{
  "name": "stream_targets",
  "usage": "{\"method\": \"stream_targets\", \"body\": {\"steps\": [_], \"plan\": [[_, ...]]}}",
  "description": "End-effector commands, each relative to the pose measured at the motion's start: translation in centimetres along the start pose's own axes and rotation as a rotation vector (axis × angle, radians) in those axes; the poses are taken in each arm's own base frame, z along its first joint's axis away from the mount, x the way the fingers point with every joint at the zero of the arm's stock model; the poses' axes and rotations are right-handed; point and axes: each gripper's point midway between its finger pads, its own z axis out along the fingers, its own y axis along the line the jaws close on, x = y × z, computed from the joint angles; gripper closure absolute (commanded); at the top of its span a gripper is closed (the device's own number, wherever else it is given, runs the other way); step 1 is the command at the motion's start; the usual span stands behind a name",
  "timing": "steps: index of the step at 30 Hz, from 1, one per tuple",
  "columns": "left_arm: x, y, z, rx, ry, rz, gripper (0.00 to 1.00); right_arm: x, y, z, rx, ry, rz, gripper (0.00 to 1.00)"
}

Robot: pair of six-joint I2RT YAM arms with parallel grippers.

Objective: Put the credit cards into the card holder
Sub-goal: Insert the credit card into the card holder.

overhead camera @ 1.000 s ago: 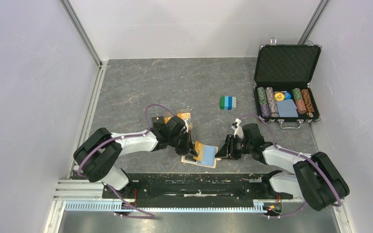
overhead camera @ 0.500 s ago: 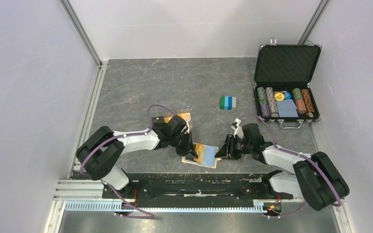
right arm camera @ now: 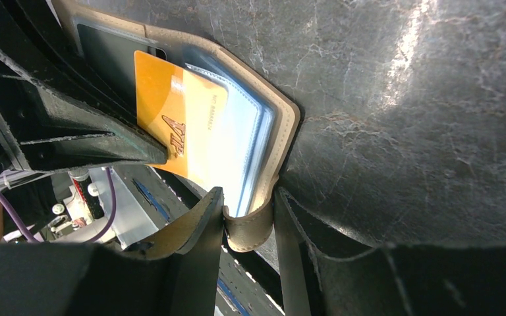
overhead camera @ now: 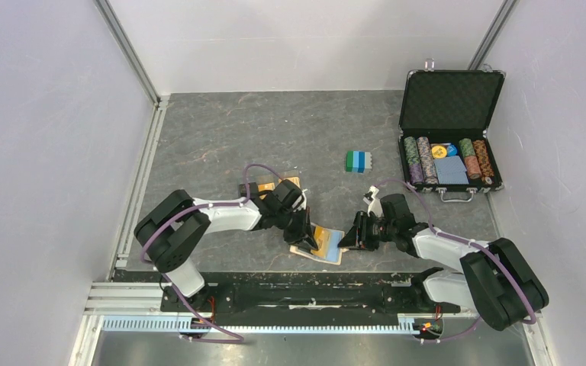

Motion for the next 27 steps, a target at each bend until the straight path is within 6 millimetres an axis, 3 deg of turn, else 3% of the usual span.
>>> {"method": "stream_targets", "body": {"steps": [1, 6, 11, 20, 27], "plan": [[0.9, 0.2, 0.7, -0.041, 0.047, 0.045, 0.89, -0.1, -0.7, 0.2, 0.035, 0.0, -0.023, 0.64], [0.8, 0.4, 0.1, -0.127, 0.03, 0.089, 0.61, -0.2, -0.7, 0.1, 0.035, -0.004, -0.025, 0.64], [0.8, 0.6, -0.7, -0.242, 0.017, 0.152, 0.43, -0.2, -0.7, 0.1, 0.035, -0.002, -0.026, 0.64], [-0.1, 2.5, -1.7, -0.419, 0.003, 0.2, 0.34, -0.2, -0.7, 0.1, 0.037, -0.003, -0.032, 0.63], [-0.7, 2.3, -0.7, -0.415, 0.019, 0.22, 0.38, -0.1, -0.8, 0.1, 0.039, -0.001, -0.032, 0.63]]}}
